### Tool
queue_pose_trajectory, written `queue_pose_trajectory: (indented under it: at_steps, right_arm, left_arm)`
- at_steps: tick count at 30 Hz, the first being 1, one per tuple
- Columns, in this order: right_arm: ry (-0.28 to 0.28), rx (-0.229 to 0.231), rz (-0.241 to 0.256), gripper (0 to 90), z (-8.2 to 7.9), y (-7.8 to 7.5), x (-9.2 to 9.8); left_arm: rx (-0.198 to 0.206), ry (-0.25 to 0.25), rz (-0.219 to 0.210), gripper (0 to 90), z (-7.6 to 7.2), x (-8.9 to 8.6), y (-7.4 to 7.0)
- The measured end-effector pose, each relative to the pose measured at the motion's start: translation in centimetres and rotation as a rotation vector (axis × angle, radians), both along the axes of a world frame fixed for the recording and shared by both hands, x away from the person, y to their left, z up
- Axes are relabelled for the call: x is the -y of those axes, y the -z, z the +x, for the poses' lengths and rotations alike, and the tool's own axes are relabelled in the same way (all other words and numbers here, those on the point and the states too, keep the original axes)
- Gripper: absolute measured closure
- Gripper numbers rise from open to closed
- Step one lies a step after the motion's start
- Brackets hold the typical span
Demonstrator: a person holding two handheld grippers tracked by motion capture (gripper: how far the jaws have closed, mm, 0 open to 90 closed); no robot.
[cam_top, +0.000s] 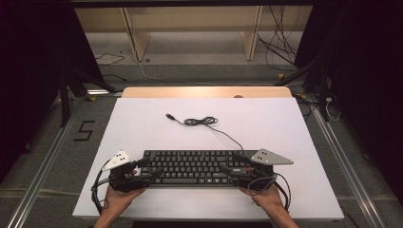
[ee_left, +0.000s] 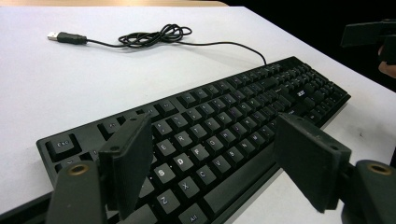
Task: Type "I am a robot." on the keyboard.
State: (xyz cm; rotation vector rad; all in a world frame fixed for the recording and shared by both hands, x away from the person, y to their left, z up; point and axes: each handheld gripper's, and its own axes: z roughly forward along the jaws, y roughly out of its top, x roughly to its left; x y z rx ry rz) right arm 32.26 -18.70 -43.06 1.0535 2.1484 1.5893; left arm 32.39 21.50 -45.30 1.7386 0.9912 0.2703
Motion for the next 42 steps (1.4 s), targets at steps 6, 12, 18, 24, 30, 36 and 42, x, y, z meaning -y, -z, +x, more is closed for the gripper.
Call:
queue_pose_trajectory:
  at_steps: [6,12,18,24,30,36,42]
  right_arm:
    - [0.026,0.01,-0.003,31.4,-0.7,0.2,1.1]
    - [0.044,0.009,-0.008,30.3,-1.3,0.4,2.0]
    - [0.063,0.016,-0.007,29.5,-2.0,0.5,2.8]
    - [0.072,0.018,-0.007,27.5,-2.6,0.7,3.4]
    - [0.08,0.031,-0.016,26.6,-3.0,0.8,3.8]
    - [0.082,0.026,-0.018,26.1,-3.0,0.9,3.9]
    - [0.083,0.028,-0.02,26.1,-2.9,0.9,3.8]
  left_arm:
    - [-0.001,0.002,-0.002,28.0,0.0,0.0,0.0]
    - [-0.001,0.003,-0.003,28.0,0.0,0.0,0.0]
    - [-0.001,0.006,-0.003,28.0,0.0,0.1,0.0]
    - [0.001,0.009,0.0,28.0,-0.1,0.1,0.0]
    - [-0.001,0.012,-0.002,27.9,-0.2,0.1,0.0]
    - [-0.002,0.011,-0.004,27.9,-0.3,0.0,0.0]
    - [-0.001,0.012,-0.001,27.8,-0.3,0.1,0.0]
